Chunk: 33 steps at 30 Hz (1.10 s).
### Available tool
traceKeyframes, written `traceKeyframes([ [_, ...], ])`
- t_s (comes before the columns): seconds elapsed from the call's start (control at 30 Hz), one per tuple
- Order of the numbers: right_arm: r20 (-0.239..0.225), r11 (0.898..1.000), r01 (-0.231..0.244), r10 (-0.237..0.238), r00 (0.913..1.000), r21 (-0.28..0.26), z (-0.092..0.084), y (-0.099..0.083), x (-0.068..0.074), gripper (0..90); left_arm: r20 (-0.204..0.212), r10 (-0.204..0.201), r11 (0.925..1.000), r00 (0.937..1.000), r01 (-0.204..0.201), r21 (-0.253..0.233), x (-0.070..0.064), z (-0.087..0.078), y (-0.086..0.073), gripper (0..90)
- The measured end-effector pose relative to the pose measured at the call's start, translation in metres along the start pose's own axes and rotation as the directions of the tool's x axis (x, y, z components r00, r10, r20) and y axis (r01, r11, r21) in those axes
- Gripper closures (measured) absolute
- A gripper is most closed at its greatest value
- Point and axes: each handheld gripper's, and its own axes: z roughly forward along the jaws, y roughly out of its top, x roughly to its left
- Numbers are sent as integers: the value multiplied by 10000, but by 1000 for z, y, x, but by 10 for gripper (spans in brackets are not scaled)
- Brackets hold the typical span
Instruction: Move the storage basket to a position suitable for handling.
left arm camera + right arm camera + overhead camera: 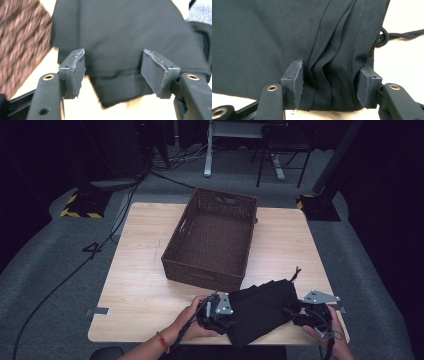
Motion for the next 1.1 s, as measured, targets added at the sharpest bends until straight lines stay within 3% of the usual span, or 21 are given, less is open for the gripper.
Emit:
traceKeyframes([
  [0.03, 19, 9999, 109, -109, 9999, -38, 0, 1, 1, 394, 0, 0, 10000, 10000, 0, 0, 0, 0, 0, 306],
  [0.07, -2, 9998, 142, -142, 9999, -114, -1, 1, 0, 351, 134, -433, 9991, 9990, 433, -16, 4, 1, -4, 290],
  [0.13, -102, 9997, -28, 25, 9999, -228, -1, 3, -3, 272, 2, -569, 9983, 9984, 569, -151, 4, -2, -4, 273],
  [0.27, -132, 9979, -300, 293, 9995, -575, -2, 9, -15, 209, -175, -860, 9912, 9961, 838, -1029, -7, -16, -1, 215],
  [0.3, -132, 9979, -300, 293, 9995, -575, -2, 9, -15, 209, -175, -860, 9912, 9961, 838, -1029, -7, -16, -1, 208],
  [0.33, -121, 9976, -360, 353, 9993, -590, -1, 10, -17, 199, -130, -809, 9886, 9966, 786, -1282, -12, -18, 1, 208],
  [0.37, -277, 9977, -386, 370, 9989, -566, 4, 12, -23, 171, -55, -521, 9881, 9986, 508, -1452, -25, -22, 6, 206],
  [0.43, -398, 9979, -526, 512, 9979, -367, 11, 13, -27, 156, 95, -69, 9870, 9999, 84, -1604, -36, -20, 13, 203],
  [0.47, -470, 9978, -562, 546, 9974, -345, 13, 14, -27, 156, 210, -48, 9855, 9998, 83, -1693, -41, -17, 16, 203],
  [0.53, -597, 9975, -606, 584, 9965, -358, 16, 14, -26, 154, 339, -49, 9889, 9994, 98, -1479, -47, -3, 22, 203],
  [0.6, -709, 9973, -659, 635, 9955, -316, 18, 15, -26, 152, 11, 3, 9941, 10000, -2, -1084, -48, 12, 24, 201],
  [0.7, -903, 9964, -847, 834, 9924, -101, 25, 16, -24, 146, -22, -165, 9927, 9999, 161, -1199, -42, 18, 24, 198],
  [0.83, -731, 9968, -789, 794, 9942, 94, 29, 15, -14, 152, -400, -342, 9936, 9986, 297, -1092, -30, 13, 17, 205],
  [0.9, -567, 9970, -771, 775, 9954, 96, 27, 14, -8, 160, -465, -405, 9942, 9981, 356, -1011, -27, 12, 14, 168],
  [0.93, -497, 9960, -888, 892, 9948, 108, 25, 12, -4, 160, -460, -782, 9955, 9959, 756, -565, -15, 10, 4, 148],
  [1.0, -564, 9938, -1105, 1112, 9922, 151, 24, 9, 4, 158, 122, -1454, 9882, 9893, 1458, -477, -3, 8, -5, 143],
  [1.1, -621, 9937, -1087, 1102, 9920, 272, 22, 6, 12, 152, 48, -1522, 9877, 9883, 1523, -347, 4, 4, -10, 109],
])
